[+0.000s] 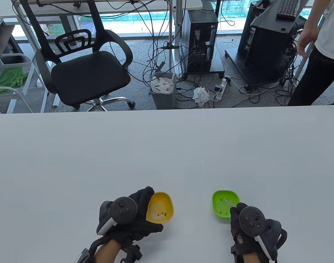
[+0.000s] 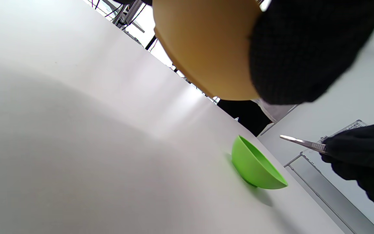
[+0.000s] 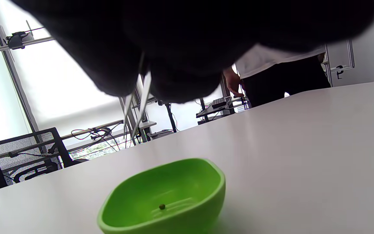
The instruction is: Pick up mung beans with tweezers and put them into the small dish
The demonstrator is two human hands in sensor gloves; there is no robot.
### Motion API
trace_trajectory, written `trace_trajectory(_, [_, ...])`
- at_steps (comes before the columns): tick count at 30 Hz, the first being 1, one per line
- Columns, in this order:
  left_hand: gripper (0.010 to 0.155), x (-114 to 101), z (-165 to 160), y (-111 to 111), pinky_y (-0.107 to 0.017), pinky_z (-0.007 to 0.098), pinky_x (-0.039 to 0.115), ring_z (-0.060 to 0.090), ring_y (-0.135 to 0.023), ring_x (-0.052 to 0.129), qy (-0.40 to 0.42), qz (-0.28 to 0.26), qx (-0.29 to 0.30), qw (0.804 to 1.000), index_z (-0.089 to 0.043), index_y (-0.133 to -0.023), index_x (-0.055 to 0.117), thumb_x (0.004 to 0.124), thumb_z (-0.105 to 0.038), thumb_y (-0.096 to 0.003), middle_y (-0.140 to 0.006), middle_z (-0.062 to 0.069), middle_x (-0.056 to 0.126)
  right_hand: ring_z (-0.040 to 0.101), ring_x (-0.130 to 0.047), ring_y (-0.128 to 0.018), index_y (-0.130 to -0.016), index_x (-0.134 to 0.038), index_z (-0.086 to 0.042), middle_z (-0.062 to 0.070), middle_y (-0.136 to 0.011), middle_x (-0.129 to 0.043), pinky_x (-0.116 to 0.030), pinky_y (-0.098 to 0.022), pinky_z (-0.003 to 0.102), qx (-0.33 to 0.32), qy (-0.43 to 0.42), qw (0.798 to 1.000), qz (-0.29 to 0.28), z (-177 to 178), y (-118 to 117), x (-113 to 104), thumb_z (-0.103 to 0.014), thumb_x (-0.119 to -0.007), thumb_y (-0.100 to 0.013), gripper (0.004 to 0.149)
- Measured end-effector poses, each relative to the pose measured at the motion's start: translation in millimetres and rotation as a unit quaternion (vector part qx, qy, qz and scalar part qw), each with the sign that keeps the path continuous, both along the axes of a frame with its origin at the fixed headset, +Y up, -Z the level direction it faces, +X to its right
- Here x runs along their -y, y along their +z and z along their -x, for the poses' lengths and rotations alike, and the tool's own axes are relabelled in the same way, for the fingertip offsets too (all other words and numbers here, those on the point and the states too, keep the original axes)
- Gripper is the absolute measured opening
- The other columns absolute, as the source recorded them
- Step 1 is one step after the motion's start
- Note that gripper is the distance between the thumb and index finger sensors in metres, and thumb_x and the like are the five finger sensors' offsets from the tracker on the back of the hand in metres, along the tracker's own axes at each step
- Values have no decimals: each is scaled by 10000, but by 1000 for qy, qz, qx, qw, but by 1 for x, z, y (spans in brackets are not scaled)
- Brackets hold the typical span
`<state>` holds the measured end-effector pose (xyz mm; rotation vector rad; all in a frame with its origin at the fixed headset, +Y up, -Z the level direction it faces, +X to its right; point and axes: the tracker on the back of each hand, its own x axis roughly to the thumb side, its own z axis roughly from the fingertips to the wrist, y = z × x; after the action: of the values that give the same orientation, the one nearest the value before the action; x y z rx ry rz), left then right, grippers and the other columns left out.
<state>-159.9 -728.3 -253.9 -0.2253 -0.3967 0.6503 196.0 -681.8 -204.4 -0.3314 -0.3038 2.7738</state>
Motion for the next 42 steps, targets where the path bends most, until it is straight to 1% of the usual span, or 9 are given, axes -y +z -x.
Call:
trace_trajectory(4, [1217,-1,1,0,-780,629,355,438,-1072,390,3,-3,-3,1000,-131,-1138,230,1003,-597,-321,-1181,128,316,80,-918,-204,-687,-968,-46,144,-466,-983,-872,-171,326,-59,-6,998,-24,34,-2,-19,-318,-893,-466,358])
trace_trajectory(9, [1216,-1,1,0,-782,628,354,437,-1074,387,4,-2,-4,1000,-134,-1138,229,1002,-598,-322,-1181,127,314,75,-918,-206,-689,-967,-51,139,-468,-983,-873,-173,323,-146,-2,988,-52,95,-8,-45,-322,-891,-468,358])
trace_trajectory(12, [1217,-1,2,0,-782,628,354,438,-1074,387,3,-1,-4,1000,-133,-1138,228,1002,-597,-322,-1181,128,315,76,-917,-208,-689,-967,-51,134,-463,-986,-873,-174,323,-193,5,980,-44,128,-11,-45,-323,-891,-466,359])
trace_trajectory(15, [1219,-1,2,0,-781,629,354,439,-1073,387,3,0,-5,1000,-132,-1139,228,1003,-596,-321,-1181,129,314,75,-918,-207,-689,-967,-51,134,-464,-986,-873,-174,323,-224,18,974,-29,147,-10,-36,-325,-891,-466,361])
trace_trajectory(16, [1220,-1,2,0,-781,629,354,438,-1074,387,4,0,-5,1000,-131,-1139,229,1004,-596,-320,-1181,129,313,75,-918,-207,-689,-966,-51,134,-464,-985,-873,-175,324,-235,26,971,-15,152,-9,-30,-325,-893,-465,361])
trace_trajectory(19, [1222,-1,2,0,-781,629,353,438,-1074,387,5,0,-4,1000,-133,-1139,228,1005,-596,-317,-1181,128,313,77,-918,-207,-689,-967,-50,136,-463,-986,-872,-174,326,-254,46,966,10,160,-7,-24,-322,-895,-465,359])
trace_trajectory(25, [1222,-2,2,0,-781,628,356,438,-1074,388,4,-2,-3,1000,-132,-1138,229,1005,-596,-316,-1181,129,314,77,-917,-207,-686,-969,-53,135,-463,-986,-871,-174,325,-264,63,962,34,164,-6,-21,-323,-901,-463,357])
trace_trajectory(36, [1225,-2,2,0,-780,629,357,439,-1073,389,3,-4,-1,1000,-131,-1139,230,1007,-595,-313,-1181,130,315,77,-917,-207,-687,-970,-51,137,-464,-986,-871,-174,326,-271,81,957,59,171,-5,-16,-324,-902,-465,359])
trace_trajectory(42, [1224,-2,1,0,-781,628,356,438,-1073,388,-1,-5,0,1000,-133,-1138,230,1008,-594,-314,-1181,128,314,79,-917,-207,-684,-972,-51,139,-464,-986,-871,-174,327,-272,84,957,61,173,-6,-15,-320,-901,-466,354])
